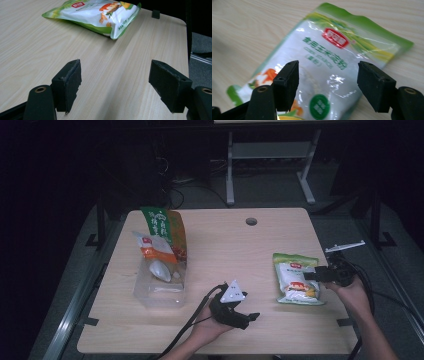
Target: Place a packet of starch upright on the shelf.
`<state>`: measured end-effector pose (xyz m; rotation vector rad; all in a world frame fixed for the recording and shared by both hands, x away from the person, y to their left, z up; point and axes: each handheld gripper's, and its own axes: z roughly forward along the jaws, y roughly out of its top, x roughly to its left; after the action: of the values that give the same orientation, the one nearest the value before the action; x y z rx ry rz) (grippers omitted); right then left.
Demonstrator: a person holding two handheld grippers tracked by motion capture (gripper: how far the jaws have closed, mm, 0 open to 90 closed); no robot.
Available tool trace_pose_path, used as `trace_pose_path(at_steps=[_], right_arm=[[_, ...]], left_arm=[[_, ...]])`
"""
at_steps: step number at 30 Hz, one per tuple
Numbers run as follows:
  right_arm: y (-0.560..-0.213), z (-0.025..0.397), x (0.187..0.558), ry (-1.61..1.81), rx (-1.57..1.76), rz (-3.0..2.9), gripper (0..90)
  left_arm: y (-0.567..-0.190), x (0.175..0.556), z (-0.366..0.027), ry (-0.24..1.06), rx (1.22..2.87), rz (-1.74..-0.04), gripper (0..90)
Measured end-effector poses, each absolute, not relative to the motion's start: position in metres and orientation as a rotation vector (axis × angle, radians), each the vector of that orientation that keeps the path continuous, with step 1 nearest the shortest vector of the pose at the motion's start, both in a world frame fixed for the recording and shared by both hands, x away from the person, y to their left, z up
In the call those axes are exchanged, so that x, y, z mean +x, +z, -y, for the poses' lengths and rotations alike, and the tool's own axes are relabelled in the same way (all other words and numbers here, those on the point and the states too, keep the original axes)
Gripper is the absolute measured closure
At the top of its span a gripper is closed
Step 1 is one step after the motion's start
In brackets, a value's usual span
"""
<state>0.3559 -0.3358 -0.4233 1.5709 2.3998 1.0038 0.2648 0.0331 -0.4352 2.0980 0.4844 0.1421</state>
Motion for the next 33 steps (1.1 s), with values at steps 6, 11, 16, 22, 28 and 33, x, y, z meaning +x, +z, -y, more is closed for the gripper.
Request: trace_pose_path(at_steps=[6, 11, 16, 22, 28, 33], right_arm=[[-0.433, 0.344, 0.360, 0.937, 1.662, -2.360, 32.8], [-0.439, 0.347, 0.362, 0.897, 1.727, -2.355, 34.0], [-0.445, 0.351, 0.361, 0.928, 1.768, -2.359, 40.4], [-0.447, 0.353, 0.355, 0.992, 1.802, -2.348, 45.8], [-0.451, 0.353, 0.353, 1.040, 1.811, -2.363, 47.0], [-0.451, 0.344, 0.351, 1.048, 1.792, -2.394, 47.5]], left_arm=[[-0.435, 0.265, -0.032, 0.142, 2.101, -0.478, 25.6], [-0.435, 0.264, -0.032, 0.139, 2.103, -0.476, 25.6], [-0.435, 0.263, -0.032, 0.139, 2.105, -0.473, 25.6], [-0.435, 0.264, -0.032, 0.151, 2.107, -0.460, 25.6], [-0.435, 0.263, -0.031, 0.154, 2.113, -0.463, 25.6], [-0.435, 0.263, -0.031, 0.157, 2.112, -0.470, 25.6]])
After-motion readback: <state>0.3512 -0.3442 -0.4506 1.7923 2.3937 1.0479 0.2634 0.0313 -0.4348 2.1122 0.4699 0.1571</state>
